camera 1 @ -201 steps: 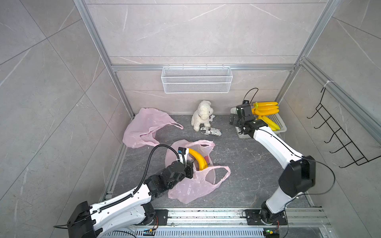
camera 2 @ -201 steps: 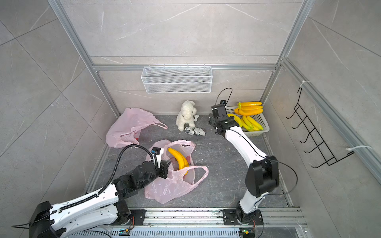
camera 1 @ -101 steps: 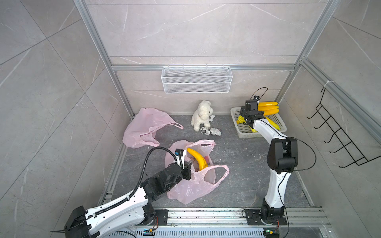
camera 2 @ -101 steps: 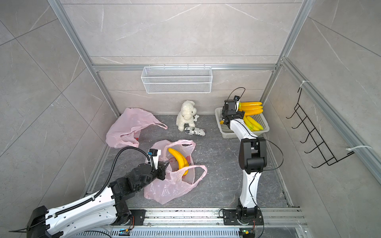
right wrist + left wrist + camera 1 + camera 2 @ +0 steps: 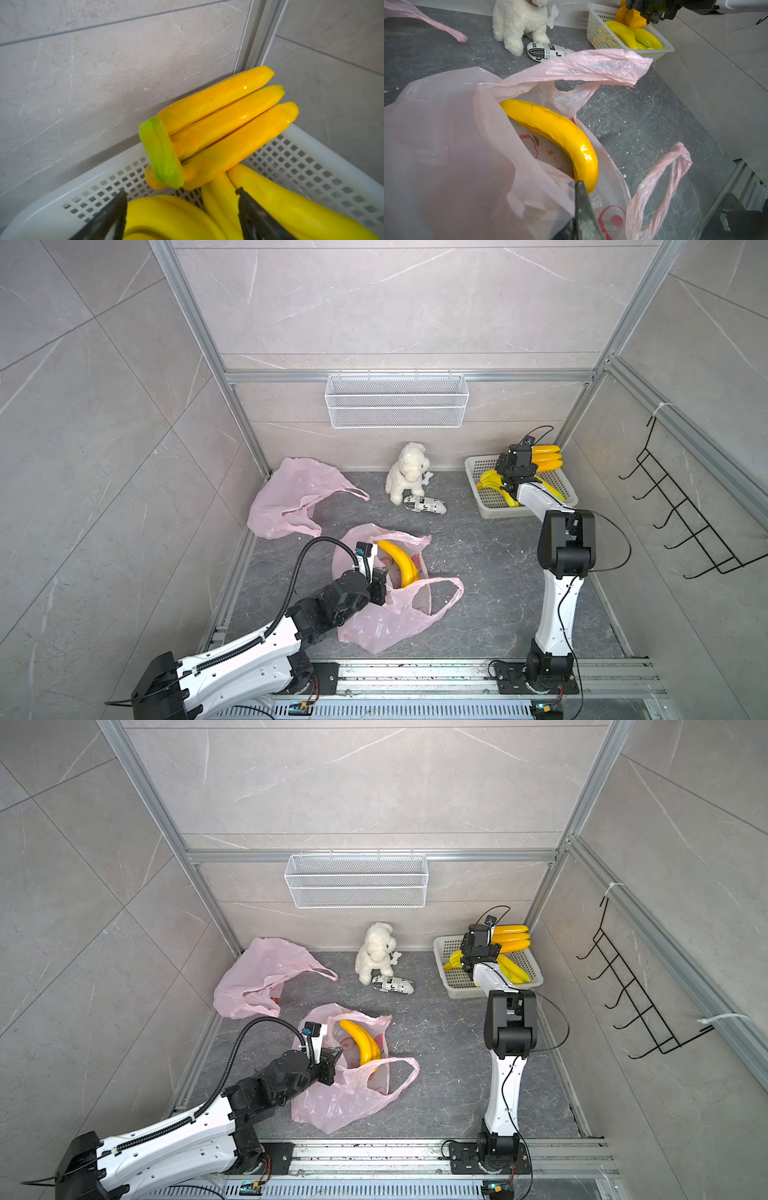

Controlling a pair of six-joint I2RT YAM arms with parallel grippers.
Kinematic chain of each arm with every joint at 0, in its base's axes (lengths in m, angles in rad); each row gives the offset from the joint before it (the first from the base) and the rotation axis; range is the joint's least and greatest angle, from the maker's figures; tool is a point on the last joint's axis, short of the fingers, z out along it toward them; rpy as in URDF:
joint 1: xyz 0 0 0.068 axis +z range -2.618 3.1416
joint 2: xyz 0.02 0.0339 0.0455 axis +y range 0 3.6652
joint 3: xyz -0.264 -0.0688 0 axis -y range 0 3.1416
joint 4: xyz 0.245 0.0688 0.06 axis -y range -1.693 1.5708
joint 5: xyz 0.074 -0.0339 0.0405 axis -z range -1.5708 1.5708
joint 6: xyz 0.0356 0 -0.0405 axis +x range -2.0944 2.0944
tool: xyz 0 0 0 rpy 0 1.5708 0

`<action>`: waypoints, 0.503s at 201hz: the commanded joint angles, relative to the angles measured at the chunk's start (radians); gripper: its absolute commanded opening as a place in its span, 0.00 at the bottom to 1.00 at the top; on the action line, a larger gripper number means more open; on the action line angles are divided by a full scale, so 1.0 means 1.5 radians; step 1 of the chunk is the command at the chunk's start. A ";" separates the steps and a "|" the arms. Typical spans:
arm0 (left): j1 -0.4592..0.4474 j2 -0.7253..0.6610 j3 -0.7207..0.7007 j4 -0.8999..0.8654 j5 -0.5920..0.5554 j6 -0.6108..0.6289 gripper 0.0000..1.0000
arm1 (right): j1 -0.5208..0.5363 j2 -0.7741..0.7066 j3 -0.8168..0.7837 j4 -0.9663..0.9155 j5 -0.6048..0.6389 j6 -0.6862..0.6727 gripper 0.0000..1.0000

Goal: Place the banana into a plastic bag & tie a knot
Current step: Pick up the banana from the basket.

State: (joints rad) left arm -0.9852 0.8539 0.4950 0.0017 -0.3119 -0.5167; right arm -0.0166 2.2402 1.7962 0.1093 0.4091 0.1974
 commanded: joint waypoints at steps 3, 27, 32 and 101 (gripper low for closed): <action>0.006 0.004 -0.006 0.020 0.001 0.003 0.00 | -0.002 0.040 0.058 -0.002 -0.029 -0.013 0.71; 0.008 0.012 -0.003 0.021 0.002 0.003 0.00 | -0.002 0.056 0.081 -0.009 -0.042 -0.029 0.55; 0.008 0.014 -0.003 0.021 0.002 0.003 0.00 | -0.003 0.058 0.084 -0.010 -0.043 -0.032 0.52; 0.011 0.034 0.006 0.027 0.013 0.001 0.00 | -0.001 0.041 0.066 0.008 -0.052 -0.062 0.22</action>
State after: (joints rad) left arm -0.9741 0.9016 0.4946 0.0059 -0.3042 -0.5167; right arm -0.0166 2.3173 1.8984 0.1070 0.3504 0.1257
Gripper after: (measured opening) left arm 0.056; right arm 0.266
